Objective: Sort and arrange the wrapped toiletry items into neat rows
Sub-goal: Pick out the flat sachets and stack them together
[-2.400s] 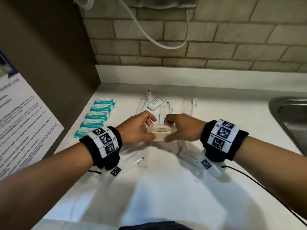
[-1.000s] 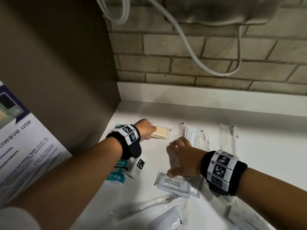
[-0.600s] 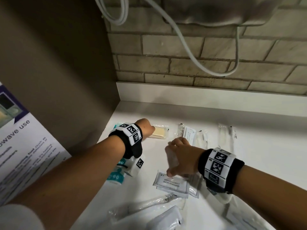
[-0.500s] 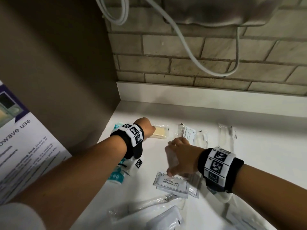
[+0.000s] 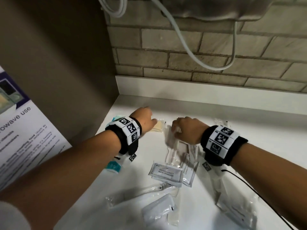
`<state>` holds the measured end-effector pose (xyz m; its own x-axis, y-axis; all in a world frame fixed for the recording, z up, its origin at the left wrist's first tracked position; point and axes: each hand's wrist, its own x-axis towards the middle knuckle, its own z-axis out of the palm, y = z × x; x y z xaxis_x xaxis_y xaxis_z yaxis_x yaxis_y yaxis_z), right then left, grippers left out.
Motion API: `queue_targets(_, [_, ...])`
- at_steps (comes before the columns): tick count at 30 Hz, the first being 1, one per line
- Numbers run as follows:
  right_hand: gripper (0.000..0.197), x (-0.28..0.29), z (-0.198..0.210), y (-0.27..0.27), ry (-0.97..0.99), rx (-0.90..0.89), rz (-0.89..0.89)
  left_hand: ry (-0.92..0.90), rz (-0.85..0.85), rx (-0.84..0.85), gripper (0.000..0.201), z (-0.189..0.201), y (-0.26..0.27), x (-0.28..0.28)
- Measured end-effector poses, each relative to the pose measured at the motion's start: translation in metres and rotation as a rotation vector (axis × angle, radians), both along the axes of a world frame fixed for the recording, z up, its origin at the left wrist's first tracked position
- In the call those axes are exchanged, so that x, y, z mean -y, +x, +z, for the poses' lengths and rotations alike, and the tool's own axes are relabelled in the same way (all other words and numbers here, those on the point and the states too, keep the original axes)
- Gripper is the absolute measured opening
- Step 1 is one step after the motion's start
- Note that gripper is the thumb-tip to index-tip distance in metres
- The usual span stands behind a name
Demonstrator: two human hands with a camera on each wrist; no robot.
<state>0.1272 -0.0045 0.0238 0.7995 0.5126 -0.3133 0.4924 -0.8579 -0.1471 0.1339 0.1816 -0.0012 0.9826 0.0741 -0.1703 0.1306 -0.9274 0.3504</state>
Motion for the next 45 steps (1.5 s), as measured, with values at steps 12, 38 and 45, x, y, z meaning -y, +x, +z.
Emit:
queue_targets(12, [0.032,0.006,-0.017,0.007,-0.144,0.071,0.002,0.017,-0.531,-0.266,0.054,-0.022,-0.098,0.032])
queue_targets(38, [0.011,0.048,0.022,-0.050,0.001,-0.056,0.087,-0.305,-0.151,-0.148,0.012,0.020,-0.110,0.025])
queue_targets(45, [0.010,0.047,-0.005,-0.076,-0.045,-0.145,0.093,-0.286,-0.123,-0.001,0.014,0.030,-0.111,0.027])
